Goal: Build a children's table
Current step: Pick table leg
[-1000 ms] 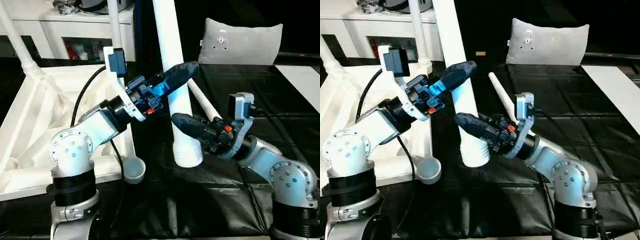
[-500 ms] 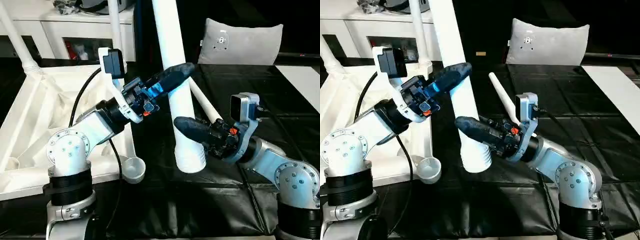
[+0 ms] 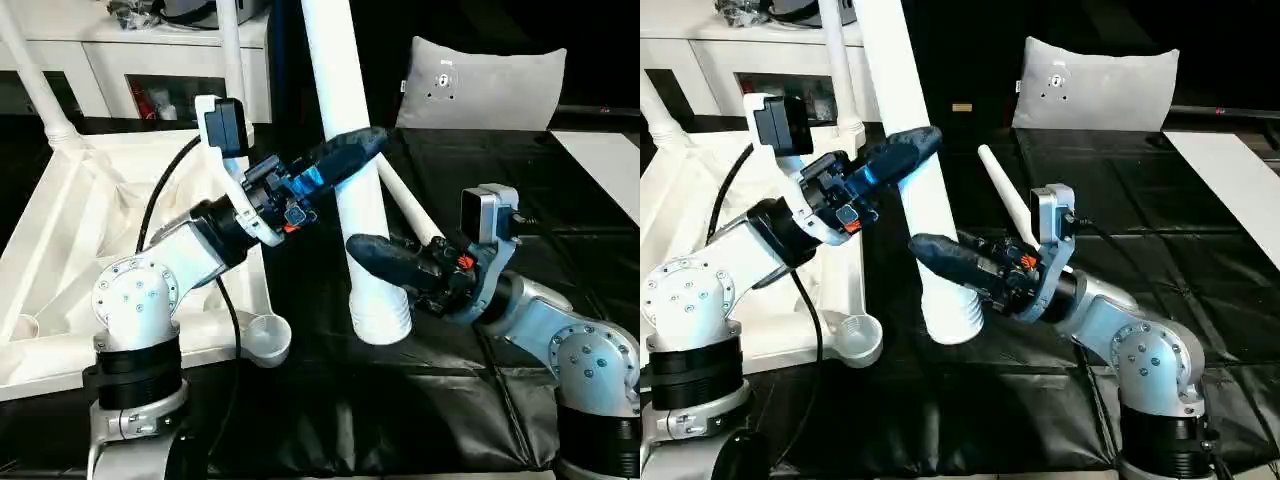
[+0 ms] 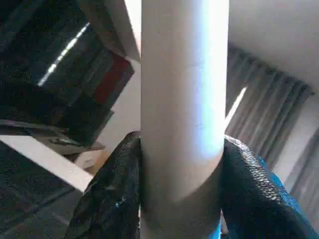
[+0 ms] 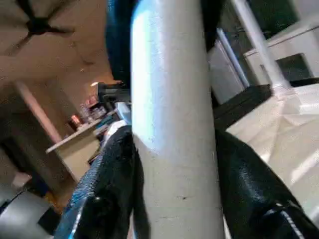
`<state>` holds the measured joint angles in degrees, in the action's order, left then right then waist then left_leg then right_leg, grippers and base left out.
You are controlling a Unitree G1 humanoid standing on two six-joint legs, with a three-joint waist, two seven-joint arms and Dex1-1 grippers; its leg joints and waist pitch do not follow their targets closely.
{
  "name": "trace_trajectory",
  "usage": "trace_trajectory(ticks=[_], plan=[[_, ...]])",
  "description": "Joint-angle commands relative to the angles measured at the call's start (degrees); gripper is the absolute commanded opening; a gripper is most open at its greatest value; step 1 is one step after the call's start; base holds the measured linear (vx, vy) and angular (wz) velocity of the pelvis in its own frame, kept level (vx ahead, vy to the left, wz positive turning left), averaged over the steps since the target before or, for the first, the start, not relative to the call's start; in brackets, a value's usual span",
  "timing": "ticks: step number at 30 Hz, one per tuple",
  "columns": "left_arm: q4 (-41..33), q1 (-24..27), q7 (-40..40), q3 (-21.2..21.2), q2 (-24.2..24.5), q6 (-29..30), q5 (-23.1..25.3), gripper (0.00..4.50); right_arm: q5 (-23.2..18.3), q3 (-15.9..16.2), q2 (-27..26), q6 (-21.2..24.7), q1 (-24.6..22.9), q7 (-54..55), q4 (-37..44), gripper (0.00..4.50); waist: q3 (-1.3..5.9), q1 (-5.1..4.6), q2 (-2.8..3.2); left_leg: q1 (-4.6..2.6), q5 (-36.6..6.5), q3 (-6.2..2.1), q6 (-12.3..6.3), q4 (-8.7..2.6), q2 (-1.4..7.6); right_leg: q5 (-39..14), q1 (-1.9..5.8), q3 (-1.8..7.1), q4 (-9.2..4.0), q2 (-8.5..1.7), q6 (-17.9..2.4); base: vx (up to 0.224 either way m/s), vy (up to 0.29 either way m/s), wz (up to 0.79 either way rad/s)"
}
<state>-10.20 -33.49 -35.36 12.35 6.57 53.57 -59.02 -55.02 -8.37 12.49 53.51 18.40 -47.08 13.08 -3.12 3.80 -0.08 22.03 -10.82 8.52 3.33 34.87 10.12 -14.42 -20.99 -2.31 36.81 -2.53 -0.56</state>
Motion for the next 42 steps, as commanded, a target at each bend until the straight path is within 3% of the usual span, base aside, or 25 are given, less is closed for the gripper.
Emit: trace_trajectory(ticks=[1,2,6,11,12,13,14,16,17,20,29,32,42], plan=[[-0.97,-1.09,0.16,-3.69,1.42,-0.54,3.66,1.82,2.92,-1.37,0.5,-2.57,1.38,3.44,-1.66,2.66,3.59,0.13,0.51,-1.03,-2.56,-0.42,0.64,-3.93,2.57,2.13,2.71,2.59,-4.58,-4.77,-10.77,0.0,0.0,0.0],[-0.43,-1.69,1.64,-4.22,2.13,-1.12,5.68,1.82,3.83,-1.12,0.77,-3.57,1.36,3.56,-1.55,2.91,3.65,0.09,0.51,-1.04,-2.77,-0.44,0.87,-3.95,2.64,2.34,2.76,2.6,-4.5,-4.74,-10.42,0.0,0.0,0.0],[0.47,-3.97,7.02,-6.74,4.56,-2.29,12.52,1.81,7.57,-0.7,1.3,-7.46,1.93,4.91,-1.04,3.12,3.61,0.1,0.43,-1.03,-3.69,-0.44,1.63,-4.0,2.53,1.79,2.79,2.65,-4.47,-4.73,-9.89,0.0,0.0,0.0],[-0.03,-5.4,10.28,-8.81,5.46,-2.23,15.94,1.81,9.76,-0.37,1.58,-8.8,3.48,8.25,-0.01,3.65,3.71,-0.14,0.4,-0.85,-2.2,-0.38,1.32,-3.79,2.35,4.44,2.9,2.71,-4.27,-4.64,-10.62,0.0,0.0,0.0],[-0.18,-5.66,10.62,-9.33,5.52,-2.7,16.85,1.81,11.04,0.13,2.01,-8.97,3.87,9.29,0.27,3.74,3.74,-0.21,-0.14,-0.85,-2.08,-0.3,1.12,-3.78,2.36,4.75,2.96,2.7,-4.33,-4.57,-10.7,0.0,0.0,0.0],[-0.32,-5.81,10.85,-9.69,5.55,-3.04,17.48,1.81,12.32,0.82,2.68,-8.81,4.16,10.03,0.51,3.83,3.73,-0.12,0.12,-0.82,-1.6,-0.35,1.12,-3.78,2.34,4.96,2.92,2.66,-4.17,-4.58,-10.88,0.0,0.0,0.0],[-0.43,-5.9,11.05,-10.02,5.47,-3.31,17.94,1.81,13.87,1.77,3.48,-9.18,4.32,10.31,0.74,3.89,3.72,-0.19,-0.13,-0.83,-1.55,-0.26,1.08,-3.72,2.29,4.83,2.97,2.7,-4.24,-4.54,-10.85,0.0,0.0,0.0],[-0.65,-5.91,11.37,-10.39,5.32,-3.86,18.59,1.81,15.3,2.75,4.27,-8.54,4.53,11.43,1.0,4.02,3.66,-0.11,-0.02,-0.87,-1.57,-0.23,1.04,-3.68,2.28,4.23,2.94,2.74,-4.29,-4.57,-10.61,0.0,0.0,0.0],[-0.86,-5.88,11.79,-10.57,5.14,-3.97,18.87,1.81,16.12,3.44,4.69,-7.89,4.69,12.45,1.07,4.09,3.63,-0.19,-0.31,-0.81,-1.84,-0.14,0.83,-3.7,2.26,3.78,2.92,2.79,-4.37,-4.6,-10.56,0.0,0.0,0.0],[-1.51,-5.74,12.89,-10.77,4.48,-3.99,18.97,1.81,16.8,4.98,4.76,-5.52,4.97,15.29,1.34,4.13,3.65,-0.18,-0.08,-0.88,-1.62,-0.25,0.78,-3.69,2.34,3.88,2.86,2.77,-4.26,-4.6,-10.9,0.0,0.0,0.0],[-1.48,-6.08,10.88,-12.83,4.73,-5.4,20.82,1.81,18.29,9.56,6.4,-4.58,5.03,12.05,-0.68,4.13,3.6,-0.18,-0.18,-0.79,-2.14,-0.22,0.59,-3.68,2.39,3.87,2.88,2.82,-4.28,-4.65,-10.79,0.0,0.0,0.0],[-1.71,-6.35,10.31,-13.75,4.63,-5.94,21.23,1.81,18.26,10.18,6.58,-3.72,5.77,12.31,-2.39,4.13,3.59,-0.18,-0.43,-0.74,-2.37,-0.16,0.62,-3.68,2.33,2.83,2.91,2.82,-4.36,-4.7,-10.97,0.0,0.0,0.0],[-3.2,-6.39,7.5,-16.07,4.9,-6.29,20.94,1.81,18.49,11.63,6.54,-3.51,6.93,10.6,-4.25,4.13,3.63,-0.11,-0.44,-0.78,-1.68,-0.12,0.04,-3.59,2.4,3.97,2.86,2.8,-4.16,-4.74,-11.51,0.0,0.0,0.0]])
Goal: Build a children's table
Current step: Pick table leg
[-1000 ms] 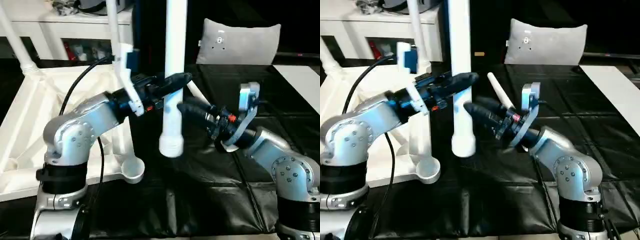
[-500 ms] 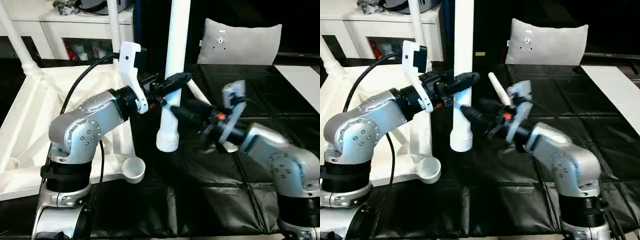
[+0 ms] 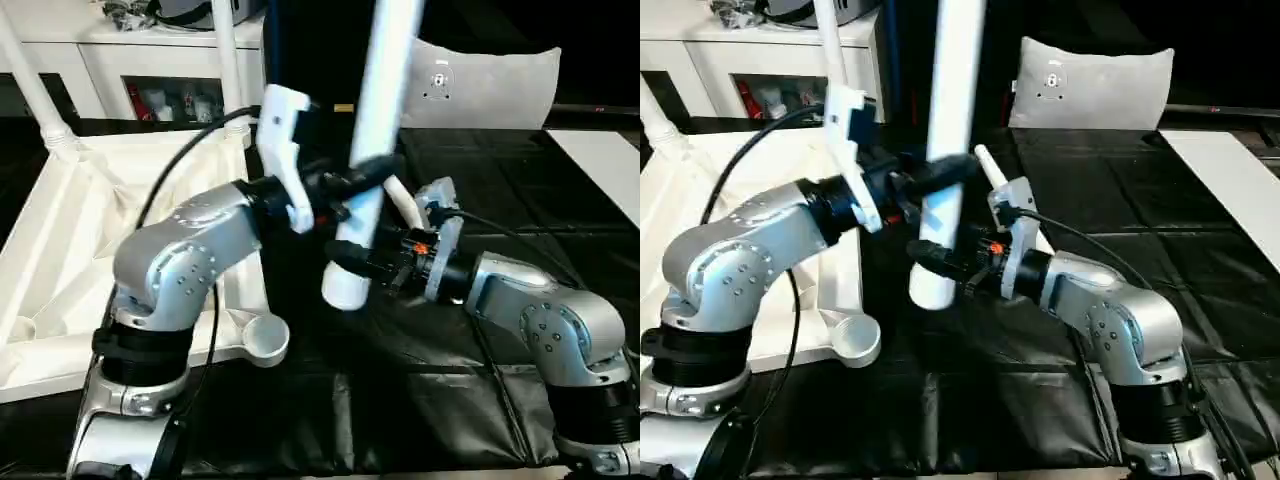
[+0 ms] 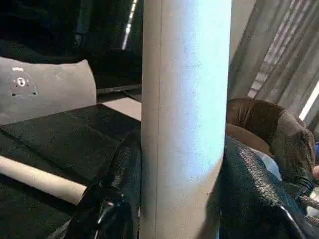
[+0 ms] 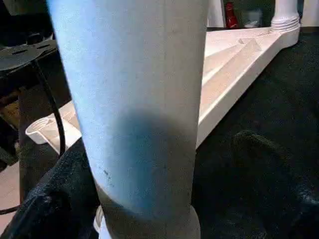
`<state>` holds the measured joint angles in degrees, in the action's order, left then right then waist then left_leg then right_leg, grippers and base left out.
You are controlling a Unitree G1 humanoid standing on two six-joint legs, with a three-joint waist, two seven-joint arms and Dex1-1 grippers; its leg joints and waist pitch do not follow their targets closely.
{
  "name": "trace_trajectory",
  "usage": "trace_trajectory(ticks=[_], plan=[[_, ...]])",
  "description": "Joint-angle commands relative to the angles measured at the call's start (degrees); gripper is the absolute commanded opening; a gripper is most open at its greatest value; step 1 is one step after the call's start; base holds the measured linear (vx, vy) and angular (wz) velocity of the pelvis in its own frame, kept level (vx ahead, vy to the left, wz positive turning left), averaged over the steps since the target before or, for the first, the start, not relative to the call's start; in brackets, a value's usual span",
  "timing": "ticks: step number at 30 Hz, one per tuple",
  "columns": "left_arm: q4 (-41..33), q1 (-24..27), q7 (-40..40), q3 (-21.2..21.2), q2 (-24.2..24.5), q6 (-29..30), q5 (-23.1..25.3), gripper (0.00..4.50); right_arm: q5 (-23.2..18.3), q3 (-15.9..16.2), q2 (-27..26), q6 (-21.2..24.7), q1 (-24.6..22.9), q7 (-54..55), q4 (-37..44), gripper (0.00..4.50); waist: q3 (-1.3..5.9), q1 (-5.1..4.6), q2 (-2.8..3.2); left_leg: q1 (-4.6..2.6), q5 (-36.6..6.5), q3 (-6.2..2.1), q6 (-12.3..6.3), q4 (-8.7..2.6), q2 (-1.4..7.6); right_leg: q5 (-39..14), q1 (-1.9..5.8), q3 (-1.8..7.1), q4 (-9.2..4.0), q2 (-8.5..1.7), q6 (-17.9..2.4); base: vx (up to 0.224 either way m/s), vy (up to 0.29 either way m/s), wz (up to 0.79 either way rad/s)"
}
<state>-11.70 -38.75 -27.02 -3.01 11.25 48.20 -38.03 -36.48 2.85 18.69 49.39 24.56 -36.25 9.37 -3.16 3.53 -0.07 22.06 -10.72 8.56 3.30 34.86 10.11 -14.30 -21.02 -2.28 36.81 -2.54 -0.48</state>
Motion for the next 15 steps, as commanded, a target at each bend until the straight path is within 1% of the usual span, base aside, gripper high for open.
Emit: trace_trajectory(ticks=[1,3,5,8,9,10,11,12,13,15], plan=[[-1.73,-1.17,-1.02,-0.85,0.29,-0.98,0.05,1.81,-0.02,0.53,0.37,0.61,0.84,-0.35,-0.7,4.13,3.63,0.14,-0.44,-0.83,-2.09,-0.17,0.11,-3.61,2.42,3.23,2.85,2.75,-4.2,-4.69,-11.6,0.0,0.0,0.0],[-1.65,-1.24,-1.27,-1.18,0.43,-1.18,0.43,1.81,-0.28,0.58,0.36,1.0,0.92,-0.51,-0.92,3.75,3.64,0.16,-0.42,-0.83,-2.14,-0.18,0.27,-3.61,2.45,3.05,2.88,2.78,-4.2,-4.71,-11.57,0.0,0.0,0.0],[-1.63,-1.27,-1.41,-1.28,0.47,-1.23,0.57,1.81,-0.23,0.71,0.43,1.01,0.86,-0.7,-0.96,3.72,3.67,0.19,-0.44,-0.8,-1.92,-0.17,0.21,-3.58,2.44,3.52,2.93,2.79,-4.17,-4.73,-11.46,0.0,0.0,0.0],[-1.6,-1.49,-1.99,-1.53,0.54,-1.38,0.7,1.81,-0.32,0.79,0.4,1.15,0.78,-1.04,-1.12,3.35,3.7,0.21,-0.47,-0.79,-1.71,-0.18,0.11,-3.6,2.42,3.78,2.93,2.76,-4.11,-4.73,-11.48,0.0,0.0,0.0],[-1.66,-1.53,-2.18,-1.62,0.5,-1.42,0.72,1.81,-0.36,0.78,0.34,1.26,0.71,-1.16,-1.16,3.29,3.7,0.21,-0.49,-0.78,-1.51,-0.16,0.07,-3.56,2.4,4.12,2.93,2.78,-4.07,-4.71,-11.52,0.0,0.0,0.0],[-1.69,-1.55,-2.24,-1.66,0.46,-1.44,0.72,1.81,-0.4,0.78,0.31,1.33,0.67,-1.25,-1.19,3.28,3.7,0.2,-0.34,-0.81,-1.73,-0.19,0.07,-3.57,2.43,3.9,2.88,2.74,-4.11,-4.73,-11.6,0.0,0.0,0.0],[-1.73,-1.57,-2.29,-1.73,0.42,-1.48,0.73,1.81,-0.45,0.79,0.28,1.43,0.62,-1.38,-1.23,3.23,3.68,0.17,-0.38,-0.84,-2.01,-0.19,0.12,-3.6,2.48,3.68,2.88,2.75,-4.12,-4.73,-11.66,0.0,0.0,0.0],[-1.77,-1.63,-2.57,-1.93,0.41,-1.51,0.66,1.81,-0.5,0.8,0.16,1.59,0.52,-1.46,-1.27,3.1,3.67,0.18,-0.39,-0.85,-2.05,-0.19,0.12,-3.6,2.47,3.59,2.88,2.75,-4.13,-4.72,-11.68,0.0,0.0,0.0],[-1.76,-1.67,-2.66,-2.0,0.41,-1.54,0.65,1.81,-0.46,0.87,0.15,1.61,0.44,-1.46,-1.23,2.88,3.71,0.19,-0.4,-0.82,-1.82,-0.18,0.13,-3.57,2.45,3.88,2.92,2.77,-4.09,-4.74,-11.75,0.0,0.0,0.0],[-1.62,-1.77,-2.77,-2.07,0.35,-1.75,0.78,1.81,-0.48,0.94,0.15,1.78,0.38,-1.53,-1.22,2.84,3.68,0.19,-0.34,-0.81,-1.88,-0.18,0.14,-3.59,2.42,3.81,2.91,2.76,-4.1,-4.71,-11.74,0.0,0.0,0.0]])
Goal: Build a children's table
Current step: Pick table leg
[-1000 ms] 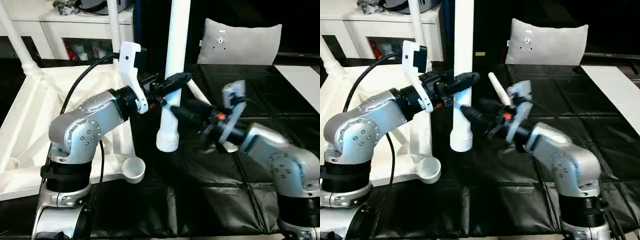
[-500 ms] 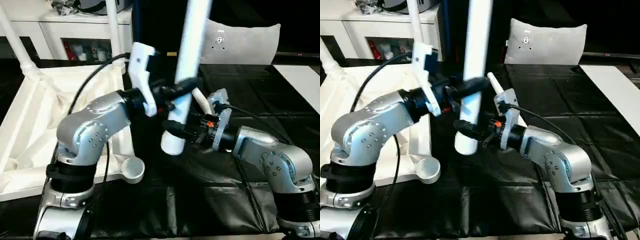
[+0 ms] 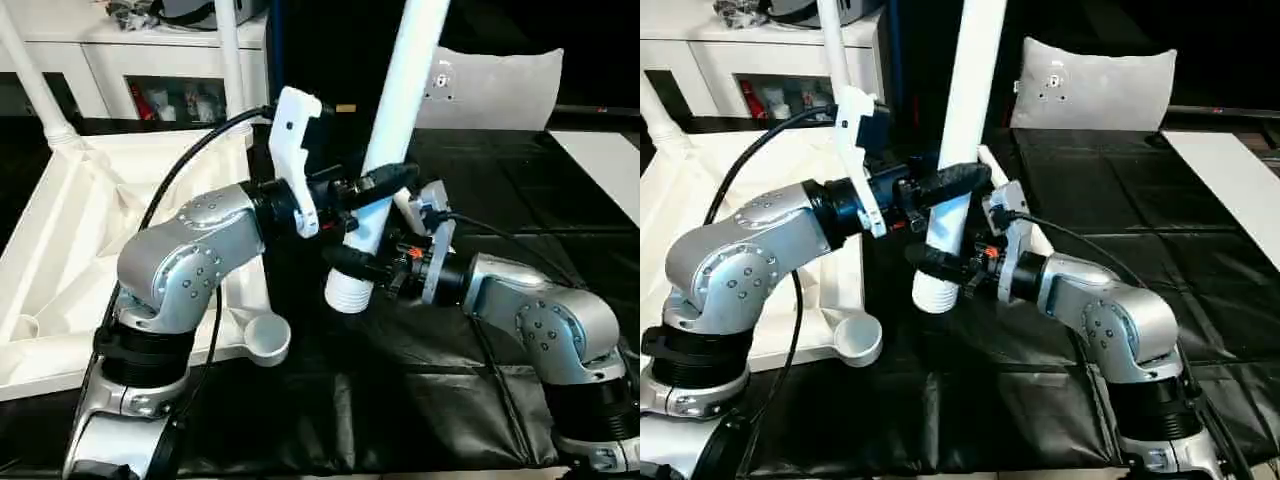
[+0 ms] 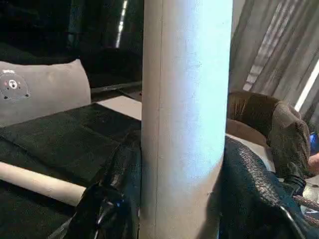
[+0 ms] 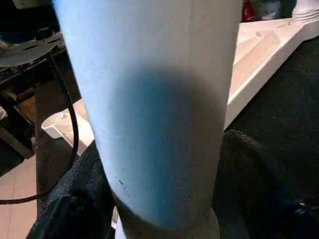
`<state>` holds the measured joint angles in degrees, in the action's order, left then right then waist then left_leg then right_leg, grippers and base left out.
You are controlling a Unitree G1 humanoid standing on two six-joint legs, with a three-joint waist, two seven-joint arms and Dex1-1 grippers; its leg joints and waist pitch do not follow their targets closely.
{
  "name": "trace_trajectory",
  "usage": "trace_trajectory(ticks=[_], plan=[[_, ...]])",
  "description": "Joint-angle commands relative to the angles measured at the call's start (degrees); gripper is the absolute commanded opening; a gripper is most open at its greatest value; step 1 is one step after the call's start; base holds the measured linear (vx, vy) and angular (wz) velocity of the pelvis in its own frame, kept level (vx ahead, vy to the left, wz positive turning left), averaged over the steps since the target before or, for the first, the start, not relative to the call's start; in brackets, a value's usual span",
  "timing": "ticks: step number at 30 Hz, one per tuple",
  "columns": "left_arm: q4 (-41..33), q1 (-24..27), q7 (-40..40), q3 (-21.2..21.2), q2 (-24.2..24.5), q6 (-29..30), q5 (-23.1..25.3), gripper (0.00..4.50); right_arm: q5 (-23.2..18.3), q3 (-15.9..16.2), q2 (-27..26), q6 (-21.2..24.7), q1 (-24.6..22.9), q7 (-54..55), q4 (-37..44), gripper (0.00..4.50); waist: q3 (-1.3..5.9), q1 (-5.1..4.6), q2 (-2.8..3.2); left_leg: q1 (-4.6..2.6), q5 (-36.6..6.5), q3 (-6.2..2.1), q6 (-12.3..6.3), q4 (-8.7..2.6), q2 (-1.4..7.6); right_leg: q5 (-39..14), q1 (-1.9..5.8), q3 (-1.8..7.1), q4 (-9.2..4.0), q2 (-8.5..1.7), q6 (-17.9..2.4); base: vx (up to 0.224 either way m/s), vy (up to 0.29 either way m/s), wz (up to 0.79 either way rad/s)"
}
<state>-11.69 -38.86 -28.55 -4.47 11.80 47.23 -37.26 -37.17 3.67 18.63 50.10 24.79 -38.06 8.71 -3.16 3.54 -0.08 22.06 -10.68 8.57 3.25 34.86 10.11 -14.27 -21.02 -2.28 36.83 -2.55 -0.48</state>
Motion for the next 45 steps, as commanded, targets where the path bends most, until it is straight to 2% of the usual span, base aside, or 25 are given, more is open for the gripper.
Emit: trace_trajectory(ticks=[1,2,3,6,7,9,11,16,17,25,32,36,37,40,41,45], plan=[[-1.53,-1.72,-1.26,-0.61,-0.23,-0.87,0.08,1.81,0.16,0.14,0.23,1.21,0.13,0.22,-0.56,2.84,3.71,0.18,-0.39,-0.82,-1.89,-0.18,0.16,-3.55,2.43,3.8,2.93,2.78,-4.14,-4.73,-11.73,0.0,0.0,0.0],[-1.31,-1.86,-1.29,-0.58,-0.3,-1.02,0.22,1.81,0.13,0.29,0.33,1.44,0.0,0.0,-0.44,2.75,3.72,0.18,-0.4,-0.82,-1.7,-0.2,0.12,-3.57,2.41,3.94,2.94,2.77,-4.1,-4.67,-11.72,0.0,0.0,0.0],[-1.27,-1.88,-1.32,-0.58,-0.3,-1.03,0.22,1.81,0.19,0.39,0.38,1.42,-0.08,-0.09,-0.37,2.47,3.74,0.21,-0.35,-0.82,-1.64,-0.21,0.12,-3.56,2.45,4.01,2.94,2.77,-4.1,-4.72,-11.74,0.0,0.0,0.0],[-1.2,-1.94,-1.4,-0.57,-0.29,-1.19,0.27,1.81,0.19,0.4,0.39,1.5,-0.22,-0.12,-0.26,2.37,3.72,0.19,-0.4,-0.81,-1.78,-0.2,0.13,-3.57,2.44,4.14,2.94,2.75,-4.11,-4.72,-11.72,0.0,0.0,0.0],[-1.15,-1.97,-1.35,-0.48,-0.34,-1.21,0.23,1.81,0.16,0.44,0.43,1.54,-0.26,-0.12,-0.23,2.18,3.71,0.22,-0.37,-0.8,-1.91,-0.2,0.19,-3.57,2.44,3.77,2.95,2.76,-4.13,-4.76,-11.68,0.0,0.0,0.0],[-0.97,-2.07,-1.35,-0.5,-0.32,-1.33,0.39,1.81,0.21,0.58,0.58,1.41,-0.28,-0.26,-0.12,2.07,3.73,0.2,-0.36,-0.78,-1.84,-0.21,0.27,-3.56,2.44,3.81,2.96,2.75,-4.1,-4.75,-11.7,0.0,0.0,0.0],[-0.73,-2.19,-1.4,-0.58,-0.25,-1.51,0.62,1.81,-1.04,-0.07,0.12,2.3,-0.32,-0.13,-0.11,2.57,3.72,0.2,-0.32,-0.85,-1.99,-0.21,0.29,-3.57,2.43,3.67,2.92,2.77,-4.14,-4.73,-11.71,0.0,0.0,0.0],[-0.62,-2.07,-1.82,-0.65,-0.14,-1.6,1.09,1.81,-0.82,-0.11,0.08,2.63,-0.16,0.31,-0.19,2.85,3.73,0.25,-0.38,-0.83,-2.05,-0.2,0.33,-3.58,2.46,3.56,2.91,2.75,-4.17,-4.76,-11.86,0.0,0.0,0.0],[-0.6,-2.04,-1.93,-0.67,-0.11,-1.6,1.18,1.81,-0.24,0.07,0.15,2.52,-0.04,0.72,-0.27,3.06,3.69,0.24,-0.4,-0.82,-2.14,-0.21,0.51,-3.62,2.45,3.23,2.9,2.73,-4.16,-4.72,-11.76,0.0,0.0,0.0],[-0.65,-1.88,-2.27,-0.66,0.01,-1.75,1.32,1.81,-0.65,-0.71,0.04,3.38,0.09,1.54,-0.46,3.14,3.77,0.2,-0.38,-0.8,-1.84,-0.18,0.4,-3.52,2.42,3.8,2.96,2.76,-4.09,-4.71,-11.64,0.0,0.0,0.0],[-0.5,-1.65,-2.94,-1.61,0.85,-2.06,2.24,1.81,-0.14,-0.94,-0.02,1.02,0.34,1.21,0.05,3.14,3.76,0.23,-0.36,-0.86,-2.16,-0.17,0.43,-3.55,2.46,3.76,2.9,2.76,-4.07,-4.76,-11.81,0.0,0.0,0.0],[-0.22,-1.69,-3.1,-1.91,1.24,-2.33,2.91,1.81,-0.73,-1.3,0.32,1.36,0.21,0.83,0.65,3.14,3.72,0.21,-0.36,-0.81,-2.36,-0.17,0.56,-3.58,2.42,2.97,2.93,2.76,-4.14,-4.75,-11.47,0.0,0.0,0.0],[-0.21,-1.66,-3.14,-1.96,1.32,-2.38,3.01,1.81,-1.14,-1.52,0.31,1.69,0.17,0.73,0.81,3.43,3.75,0.26,-0.19,-0.82,-2.23,-0.18,0.58,-3.55,2.42,3.17,2.91,2.76,-4.1,-4.77,-11.49,0.0,0.0,0.0],[-0.29,-1.59,-3.52,-2.18,1.49,-2.42,3.22,1.81,-1.58,-1.87,0.45,2.12,0.0,0.63,1.28,3.56,3.75,0.19,-0.28,-0.87,-2.34,-0.19,0.6,-3.59,2.45,3.54,2.89,2.73,-4.08,-4.69,-11.61,0.0,0.0,0.0],[-0.29,-1.59,-3.52,-2.18,1.49,-2.42,3.22,1.81,-1.58,-1.87,0.45,2.12,0.0,0.63,1.28,3.85,3.78,0.24,-0.27,-0.86,-2.1,-0.19,0.56,-3.55,2.43,3.82,2.92,2.75,-4.08,-4.73,-11.66,0.0,0.0,0.0],[-0.32,-1.71,-3.55,-2.08,1.19,-2.57,3.14,1.81,-0.15,-0.99,1.07,1.66,-0.21,1.22,1.23,3.93,3.75,0.2,-0.22,-0.84,-2.3,-0.18,0.71,-3.55,2.4,3.72,2.92,2.74,-4.12,-4.72,-11.81,0.0,0.0,0.0]])
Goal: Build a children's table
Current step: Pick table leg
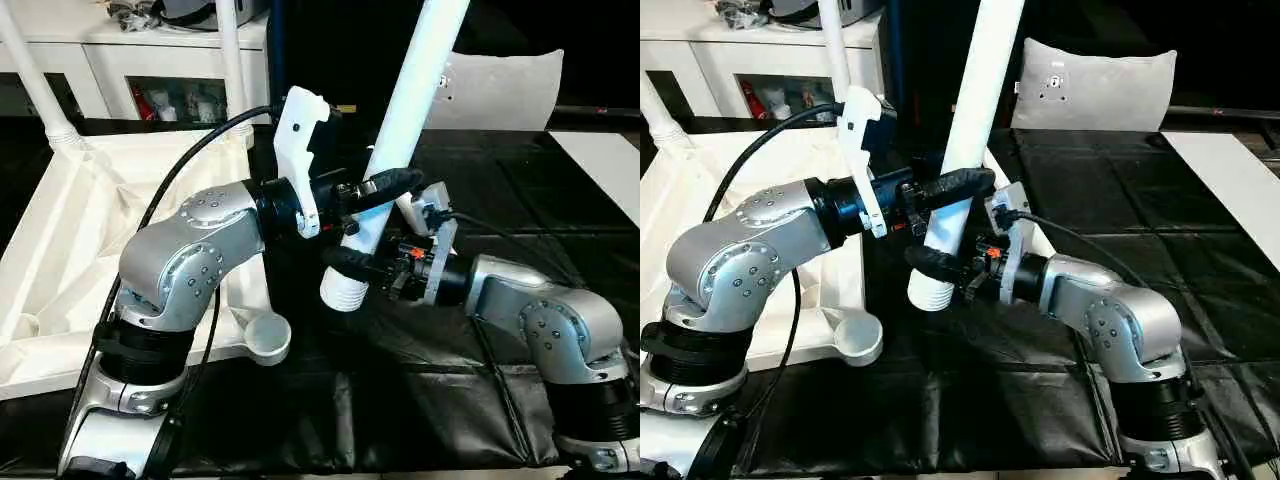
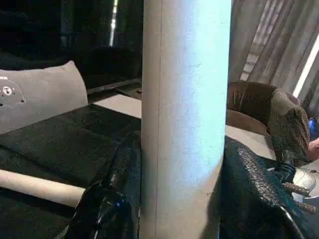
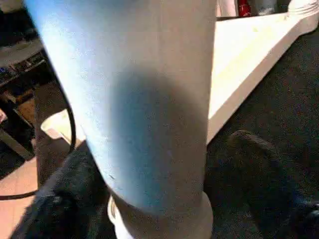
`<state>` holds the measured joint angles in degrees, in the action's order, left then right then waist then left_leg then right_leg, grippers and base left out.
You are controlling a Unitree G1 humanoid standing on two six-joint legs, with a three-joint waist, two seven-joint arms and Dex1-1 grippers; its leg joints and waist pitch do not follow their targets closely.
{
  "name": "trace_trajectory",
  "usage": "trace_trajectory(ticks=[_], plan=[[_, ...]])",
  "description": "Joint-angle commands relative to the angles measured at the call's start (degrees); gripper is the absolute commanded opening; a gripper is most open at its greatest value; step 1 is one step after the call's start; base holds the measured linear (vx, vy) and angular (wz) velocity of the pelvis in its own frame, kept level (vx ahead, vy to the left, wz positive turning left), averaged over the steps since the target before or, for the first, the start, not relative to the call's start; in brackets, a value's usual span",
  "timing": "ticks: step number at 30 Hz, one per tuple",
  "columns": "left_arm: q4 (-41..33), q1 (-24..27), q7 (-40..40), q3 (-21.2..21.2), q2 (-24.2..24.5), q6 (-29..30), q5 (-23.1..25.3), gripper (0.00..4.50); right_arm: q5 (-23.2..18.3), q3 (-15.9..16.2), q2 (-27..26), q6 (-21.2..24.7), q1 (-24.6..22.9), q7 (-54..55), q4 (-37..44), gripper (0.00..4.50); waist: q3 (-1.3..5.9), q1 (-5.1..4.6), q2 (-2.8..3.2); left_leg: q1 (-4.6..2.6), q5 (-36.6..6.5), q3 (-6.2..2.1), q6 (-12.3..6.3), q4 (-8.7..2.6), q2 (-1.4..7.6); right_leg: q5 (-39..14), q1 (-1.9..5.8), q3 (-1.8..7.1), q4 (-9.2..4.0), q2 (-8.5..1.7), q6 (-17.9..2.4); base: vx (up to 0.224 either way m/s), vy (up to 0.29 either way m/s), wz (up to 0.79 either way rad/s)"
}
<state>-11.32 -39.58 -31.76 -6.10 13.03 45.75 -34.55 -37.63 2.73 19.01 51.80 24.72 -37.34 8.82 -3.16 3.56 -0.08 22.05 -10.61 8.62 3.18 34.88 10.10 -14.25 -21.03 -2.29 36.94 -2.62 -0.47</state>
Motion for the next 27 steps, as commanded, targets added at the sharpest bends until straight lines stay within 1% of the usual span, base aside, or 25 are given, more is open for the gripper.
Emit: trace_trajectory(ticks=[1,3,6,8,11,12,14,15,17,18,20,21,22,23,24,25,27], plan=[[-0.7,-1.0,-0.35,-0.46,-0.05,-1.1,0.44,1.81,0.33,-0.01,0.69,-0.05,-0.16,0.49,1.11,3.96,3.76,0.18,-0.21,-0.84,-2.4,-0.24,0.73,-3.59,2.42,3.67,2.93,2.72,-4.18,-4.62,-11.83,0.0,0.0,0.0],[-0.75,-1.02,-0.37,-0.52,-0.09,-1.12,0.45,1.81,0.33,0.12,0.7,0.05,-0.25,0.35,1.03,3.96,3.73,0.15,-0.42,-0.82,-2.5,-0.21,0.63,-3.61,2.42,3.46,2.94,2.74,-4.23,-4.64,-11.84,0.0,0.0,0.0],[-1.05,-0.95,-0.46,-0.39,-0.4,-0.86,0.31,1.81,0.46,0.16,0.44,-0.05,-0.19,0.36,0.6,3.96,3.74,0.18,-0.33,-0.83,-2.34,-0.2,0.49,-3.56,2.43,3.38,2.9,2.76,-4.21,-4.66,-11.9,0.0,0.0,0.0],[-1.15,-0.92,-0.53,-0.42,-0.39,-0.8,0.34,1.81,0.75,0.06,0.17,-0.37,-0.01,0.6,0.16,3.66,3.75,0.18,-0.32,-0.83,-2.3,-0.19,0.46,-3.55,2.44,3.4,2.89,2.76,-4.21,-4.66,-11.99,0.0,0.0,0.0],[-1.29,-0.91,-0.56,-0.38,-0.41,-0.68,0.23,1.81,1.05,-0.09,-0.05,-0.72,0.21,0.88,-0.36,3.46,3.73,0.19,-0.33,-0.79,-2.43,-0.18,0.48,-3.56,2.39,3.02,2.94,2.76,-4.25,-4.68,-11.83,0.0,0.0,0.0],[-1.32,-0.91,-0.53,-0.34,-0.44,-0.64,0.17,1.81,1.1,-0.14,-0.1,-0.79,0.27,0.95,-0.48,3.46,3.74,0.17,-0.34,-0.8,-2.33,-0.19,0.43,-3.57,2.4,3.12,2.91,2.76,-4.22,-4.63,-11.8,0.0,0.0,0.0],[-1.39,-1.0,-0.37,-0.06,-0.63,-0.46,-0.14,1.81,1.08,-0.2,-0.19,-0.81,0.36,0.96,-0.67,3.2,3.76,0.17,-0.33,-0.8,-2.15,-0.22,0.42,-3.57,2.44,3.57,2.92,2.74,-4.18,-4.66,-11.86,0.0,0.0,0.0],[-1.39,-1.03,-0.33,0.01,-0.68,-0.42,-0.18,1.81,1.05,-0.18,-0.19,-0.79,0.37,0.91,-0.7,3.14,3.74,0.18,-0.32,-0.79,-2.22,-0.22,0.43,-3.57,2.42,3.51,2.91,2.73,-4.19,-4.64,-11.86,0.0,0.0,0.0],[-1.38,-1.08,-0.3,0.09,-0.72,-0.38,-0.23,1.81,0.99,-0.12,-0.18,-0.72,0.36,0.8,-0.71,3.09,3.74,0.17,-0.32,-0.83,-2.42,-0.2,0.44,-3.57,2.45,3.34,2.88,2.74,-4.22,-4.68,-11.9,0.0,0.0,0.0],[-1.37,-1.09,-0.3,0.11,-0.72,-0.38,-0.23,1.81,0.98,-0.06,-0.17,-0.68,0.32,0.74,-0.69,3.04,3.73,0.17,-0.41,-0.83,-2.45,-0.22,0.44,-3.61,2.46,3.23,2.9,2.73,-4.22,-4.66,-11.88,0.0,0.0,0.0],[-1.35,-1.08,-0.34,0.16,-0.73,-0.28,-0.22,1.8,1.09,0.11,-0.2,-0.71,0.09,0.66,-0.68,2.8,3.75,0.19,-0.37,-0.83,-2.16,-0.2,0.36,-3.57,2.46,3.64,2.89,2.75,-4.17,-4.66,-11.9,0.0,0.0,0.0],[-1.33,-1.08,-0.3,0.22,-0.78,-0.19,-0.27,1.8,1.14,0.15,-0.22,-0.73,0.0,0.64,-0.67,2.8,3.76,0.21,-0.34,-0.81,-2.08,-0.22,0.32,-3.58,2.46,3.75,2.91,2.73,-4.16,-4.7,-11.92,0.0,0.0,0.0],[-1.33,-1.08,-0.3,0.22,-0.78,-0.19,-0.27,1.8,1.14,0.15,-0.22,-0.73,0.0,0.64,-0.67,2.67,3.77,0.2,-0.35,-0.84,-2.01,-0.22,0.3,-3.56,2.46,3.88,2.89,2.73,-4.14,-4.67,-11.93,0.0,0.0,0.0],[-1.31,-1.09,-0.25,0.31,-0.82,-0.03,-0.38,1.8,1.12,0.14,-0.26,-0.67,-0.08,0.66,-0.63,2.65,3.76,0.19,-0.37,-0.85,-2.14,-0.21,0.27,-3.57,2.46,3.84,2.87,2.71,-4.16,-4.69,-11.98,0.0,0.0,0.0],[-1.31,-1.09,-0.21,0.37,-0.85,0.08,-0.46,1.8,1.1,0.13,-0.29,-0.62,-0.11,0.68,-0.59,2.49,3.77,0.19,-0.37,-0.84,-2.16,-0.2,0.26,-3.57,2.46,3.84,2.89,2.73,-4.15,-4.72,-12.0,0.0,0.0,0.0],[-1.29,-1.13,0.03,0.49,-0.93,0.35,-0.57,1.8,1.1,0.14,-0.31,-0.58,-0.14,0.72,-0.57,2.49,3.73,0.18,-0.33,-0.82,-2.35,-0.2,0.32,-3.57,2.45,3.51,2.86,2.74,-4.19,-4.72,-12.02,0.0,0.0,0.0],[-1.12,-1.38,0.95,1.12,-1.39,1.52,-1.18,1.8,1.15,0.19,-0.33,-0.57,-0.19,0.78,-0.57,2.25,3.73,0.16,-0.41,-0.82,-2.5,-0.19,0.46,-3.59,2.47,3.17,2.91,2.73,-4.19,-4.7,-12.01,0.0,0.0,0.0]])
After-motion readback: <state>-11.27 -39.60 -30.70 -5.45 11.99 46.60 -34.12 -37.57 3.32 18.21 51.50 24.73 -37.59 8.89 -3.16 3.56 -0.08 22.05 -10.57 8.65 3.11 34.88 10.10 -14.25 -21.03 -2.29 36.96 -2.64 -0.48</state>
